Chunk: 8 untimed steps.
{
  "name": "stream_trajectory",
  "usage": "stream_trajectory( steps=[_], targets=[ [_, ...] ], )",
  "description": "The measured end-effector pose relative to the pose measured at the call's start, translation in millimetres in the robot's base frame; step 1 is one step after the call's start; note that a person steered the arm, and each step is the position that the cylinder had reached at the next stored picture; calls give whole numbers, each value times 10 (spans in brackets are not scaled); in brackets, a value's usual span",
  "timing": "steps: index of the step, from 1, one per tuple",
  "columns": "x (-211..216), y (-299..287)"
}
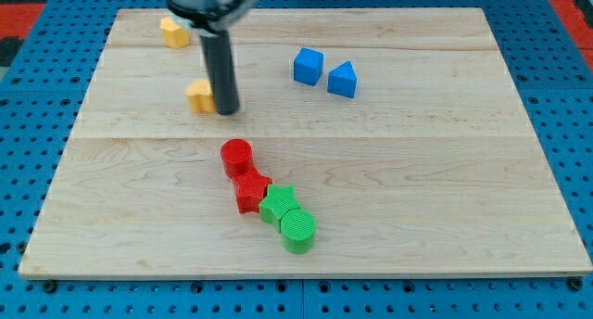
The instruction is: Push the yellow heart close to the yellow hexagon
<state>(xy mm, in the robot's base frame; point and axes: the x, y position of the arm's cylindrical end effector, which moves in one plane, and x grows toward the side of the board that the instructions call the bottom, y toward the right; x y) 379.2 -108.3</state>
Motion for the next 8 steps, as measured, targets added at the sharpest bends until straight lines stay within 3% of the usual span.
stream_trajectory(
  steps=[1,2,3,4,6,8],
  targets=[
    [-403,-530],
    [-187,-12],
    [164,-301],
    [116,-809],
    [-573,-680],
    [5,-547]
  ],
)
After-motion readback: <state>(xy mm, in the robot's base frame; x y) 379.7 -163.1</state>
